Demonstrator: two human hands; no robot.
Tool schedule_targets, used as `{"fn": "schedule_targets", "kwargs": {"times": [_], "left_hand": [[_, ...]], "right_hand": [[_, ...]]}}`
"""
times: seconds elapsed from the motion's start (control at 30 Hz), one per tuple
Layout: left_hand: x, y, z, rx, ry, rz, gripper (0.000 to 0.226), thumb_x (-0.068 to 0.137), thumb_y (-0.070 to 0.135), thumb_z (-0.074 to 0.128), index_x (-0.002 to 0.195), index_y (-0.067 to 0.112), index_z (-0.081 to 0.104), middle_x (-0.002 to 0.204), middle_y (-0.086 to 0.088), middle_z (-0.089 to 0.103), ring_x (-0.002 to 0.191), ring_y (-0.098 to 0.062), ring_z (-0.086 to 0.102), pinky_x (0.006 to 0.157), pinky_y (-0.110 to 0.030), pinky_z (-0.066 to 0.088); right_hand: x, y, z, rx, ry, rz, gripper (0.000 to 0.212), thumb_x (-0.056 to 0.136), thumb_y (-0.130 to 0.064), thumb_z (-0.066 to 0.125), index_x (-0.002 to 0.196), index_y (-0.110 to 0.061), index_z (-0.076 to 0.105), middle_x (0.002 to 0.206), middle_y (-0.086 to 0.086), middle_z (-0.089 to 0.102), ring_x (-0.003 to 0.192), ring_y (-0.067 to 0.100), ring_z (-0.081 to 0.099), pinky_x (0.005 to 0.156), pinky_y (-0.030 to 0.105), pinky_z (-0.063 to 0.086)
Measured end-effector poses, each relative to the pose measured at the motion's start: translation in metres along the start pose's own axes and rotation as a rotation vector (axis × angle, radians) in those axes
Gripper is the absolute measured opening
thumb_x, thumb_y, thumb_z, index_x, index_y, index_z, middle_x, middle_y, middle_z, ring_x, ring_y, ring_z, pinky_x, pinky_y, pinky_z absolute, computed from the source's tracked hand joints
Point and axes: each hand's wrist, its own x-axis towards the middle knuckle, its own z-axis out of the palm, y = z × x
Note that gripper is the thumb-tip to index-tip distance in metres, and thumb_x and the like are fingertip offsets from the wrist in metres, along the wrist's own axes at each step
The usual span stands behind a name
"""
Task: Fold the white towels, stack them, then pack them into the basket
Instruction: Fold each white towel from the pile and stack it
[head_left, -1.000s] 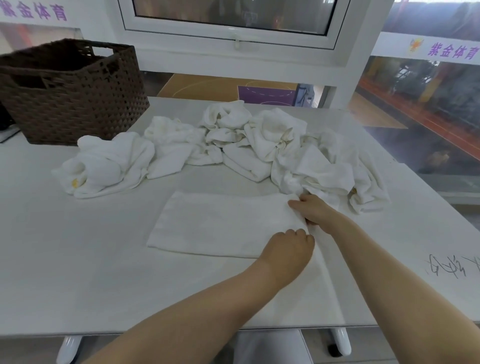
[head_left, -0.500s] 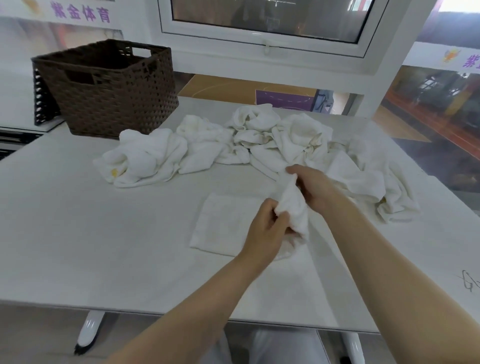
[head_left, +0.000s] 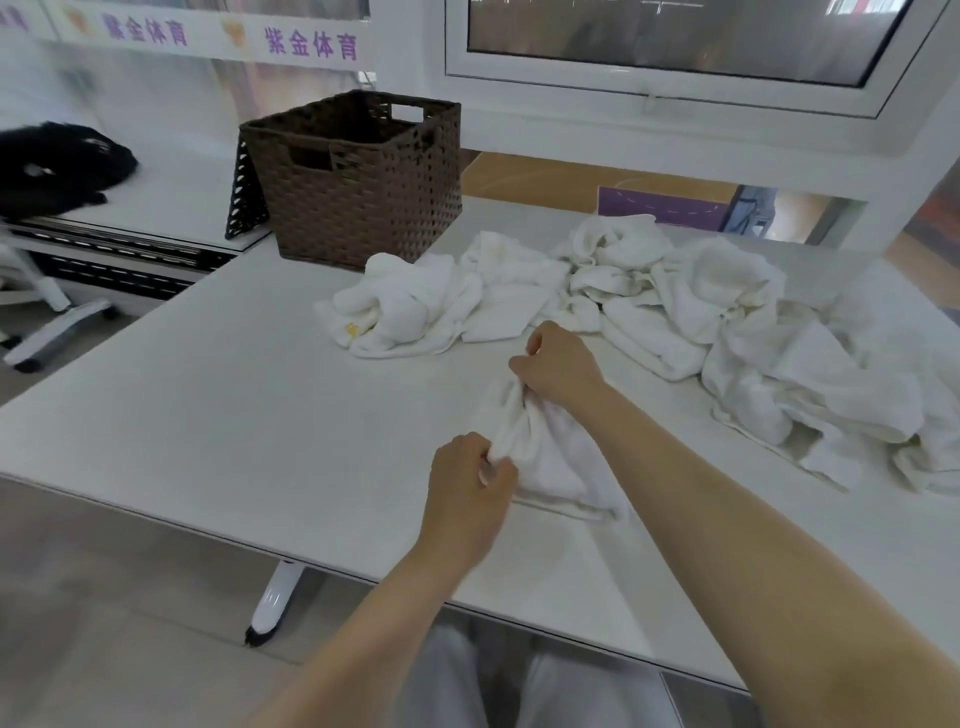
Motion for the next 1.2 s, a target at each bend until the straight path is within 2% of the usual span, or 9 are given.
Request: {"fn": "schedule_targets", "kwargs": {"times": [0.13,0.47,0.63,0.7,0.77,0.9,0.97,1.03,1.2], "left_hand": [[0.0,-0.01,-0.012,-0.05,0.022,-0.11,0.022,0.089,0.013,0.051,0.072,0.018,0.038,0.079,0.005,0.04,0.064,-0.005,0.036,0.058,-0.015,0.031],[0.0,-0.016,-0.029,-0.026,-0.015,-0.177,0.022,0.085,0.012,0.05,0.072,0.016,0.032,0.07,0.004,0.034,0.056,-0.007,0.027,0.054,-0.021,0.026],[-0.004,-0.027,-0.032,0.062,-0.008,-0.126,0.025,0.085,0.015,0.055,0.069,0.02,0.036,0.072,0.007,0.04,0.059,-0.005,0.036,0.055,-0.016,0.032],[-0.002,-0.031,-0.033,0.028,0.011,-0.147,0.015,0.084,0.015,0.057,0.078,0.02,0.045,0.08,0.005,0.048,0.067,-0.003,0.045,0.058,-0.015,0.035],[0.001,-0.031,-0.033,-0.083,0.017,-0.208,0.02,0.084,0.014,0.06,0.1,0.023,0.049,0.101,0.007,0.053,0.09,-0.005,0.057,0.068,-0.013,0.039],[0.012,-0.014,-0.03,0.007,-0.025,-0.113,0.049,0.091,0.019,0.056,0.135,0.026,0.037,0.13,0.016,0.035,0.119,-0.003,0.038,0.087,-0.01,0.031],[0.02,-0.004,-0.023,0.154,-0.065,0.051,0.048,0.092,0.024,0.051,0.138,0.024,0.039,0.137,0.014,0.034,0.127,-0.004,0.031,0.097,-0.009,0.025],[0.03,0.0,-0.014,0.36,-0.147,0.159,0.045,0.094,0.024,0.049,0.139,0.022,0.043,0.148,0.007,0.034,0.139,-0.011,0.025,0.111,-0.02,0.023],[0.041,-0.014,-0.002,0.475,-0.32,0.167,0.043,0.101,0.033,0.043,0.144,0.029,0.044,0.16,0.008,0.025,0.148,-0.014,0.016,0.117,-0.026,0.013]], "right_hand": [[0.002,-0.013,0.022,-0.06,-0.052,-0.02,0.017,0.082,-0.021,0.058,0.091,-0.015,0.046,0.086,0.0,0.053,0.072,0.018,0.05,0.058,0.03,0.037],[0.004,-0.029,0.054,-0.181,-0.159,-0.062,0.024,0.087,-0.025,0.055,0.104,-0.01,0.052,0.09,0.001,0.057,0.072,0.017,0.051,0.062,0.032,0.041],[-0.016,-0.005,0.035,0.262,-0.355,-0.11,0.024,0.095,-0.034,0.057,0.115,-0.022,0.05,0.091,-0.001,0.064,0.07,0.015,0.06,0.064,0.032,0.051],[-0.025,0.014,0.021,0.364,-0.263,-0.168,0.022,0.097,-0.025,0.055,0.118,-0.024,0.052,0.107,-0.005,0.064,0.088,0.014,0.063,0.077,0.022,0.052],[-0.032,0.037,0.007,0.238,-0.096,-0.239,0.025,0.098,-0.017,0.051,0.122,-0.023,0.054,0.119,-0.01,0.061,0.104,0.009,0.058,0.08,0.008,0.041],[-0.045,0.071,-0.004,-0.006,0.004,-0.232,0.036,0.1,-0.024,0.05,0.136,-0.024,0.05,0.141,-0.006,0.05,0.13,0.013,0.042,0.099,0.017,0.027],[-0.053,0.075,0.001,-0.067,-0.076,-0.207,0.044,0.102,-0.032,0.047,0.145,-0.023,0.043,0.153,-0.005,0.038,0.142,0.015,0.029,0.109,0.018,0.018],[-0.059,0.077,0.009,-0.067,-0.147,-0.151,0.051,0.103,-0.04,0.042,0.15,-0.022,0.036,0.16,-0.004,0.026,0.148,0.014,0.018,0.116,0.024,0.011],[-0.07,0.092,0.019,-0.193,-0.141,-0.102,0.061,0.102,-0.051,0.034,0.156,-0.025,0.022,0.165,-0.005,0.009,0.152,0.019,0.005,0.122,0.036,0.007]]}}
